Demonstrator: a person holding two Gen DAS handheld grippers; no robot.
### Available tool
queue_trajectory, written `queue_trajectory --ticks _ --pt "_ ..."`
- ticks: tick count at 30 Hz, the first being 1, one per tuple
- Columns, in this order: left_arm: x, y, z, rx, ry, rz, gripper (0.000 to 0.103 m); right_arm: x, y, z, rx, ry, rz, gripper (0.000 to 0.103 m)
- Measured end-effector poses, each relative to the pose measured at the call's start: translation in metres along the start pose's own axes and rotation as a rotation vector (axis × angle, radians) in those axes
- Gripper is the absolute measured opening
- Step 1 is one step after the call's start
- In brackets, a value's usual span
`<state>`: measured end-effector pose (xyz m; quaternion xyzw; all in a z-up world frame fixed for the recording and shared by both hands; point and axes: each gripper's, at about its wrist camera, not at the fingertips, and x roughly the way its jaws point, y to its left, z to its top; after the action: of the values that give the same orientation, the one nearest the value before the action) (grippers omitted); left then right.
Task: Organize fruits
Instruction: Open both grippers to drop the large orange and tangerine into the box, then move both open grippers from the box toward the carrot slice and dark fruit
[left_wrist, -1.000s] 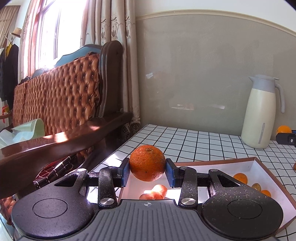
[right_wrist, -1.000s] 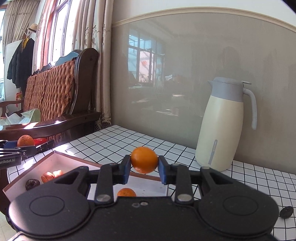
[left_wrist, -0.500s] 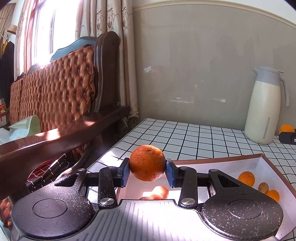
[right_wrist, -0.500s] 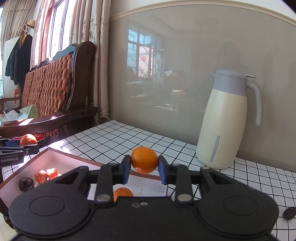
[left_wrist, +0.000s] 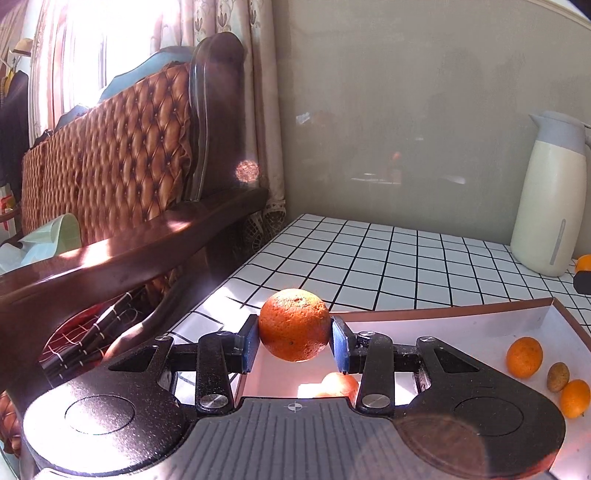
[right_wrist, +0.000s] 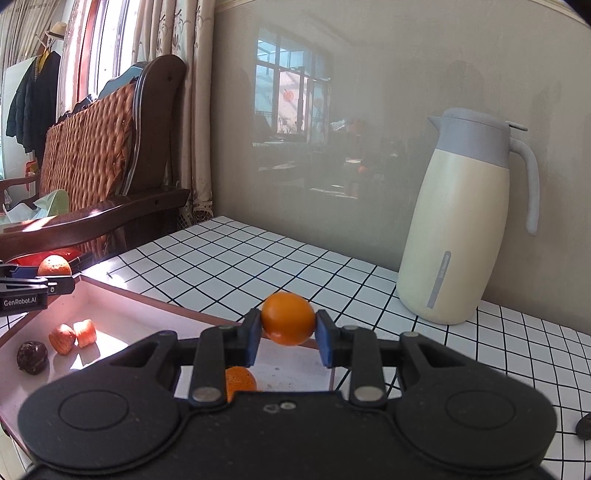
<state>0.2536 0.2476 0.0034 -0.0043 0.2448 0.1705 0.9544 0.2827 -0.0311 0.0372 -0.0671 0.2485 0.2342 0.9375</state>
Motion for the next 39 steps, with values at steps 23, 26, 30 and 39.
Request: queue_trajectory --ticks 23,26,30,39 --pt "-0.018 -0.011 0.004 0.015 -0.069 -0.014 0.103 0.005 -0.008 -0.005 -0.01 -0.019 -0.031 0.097" --pt "-0.022 -0.014 0.004 0.015 -0.075 -0.015 0.103 0.002 -0.007 -0.005 -0.005 -0.023 -0.027 0.097" --pt "-0.031 -0.017 0.002 0.014 -0.084 -0.023 0.103 -0.006 -0.007 -0.003 -0.013 -0.033 -0.025 0.097" --pt "-0.054 -0.026 -0.001 -0.008 -0.101 -0.045 0.103 -0.027 -0.012 -0.006 -0.003 -0.043 -0.031 0.097"
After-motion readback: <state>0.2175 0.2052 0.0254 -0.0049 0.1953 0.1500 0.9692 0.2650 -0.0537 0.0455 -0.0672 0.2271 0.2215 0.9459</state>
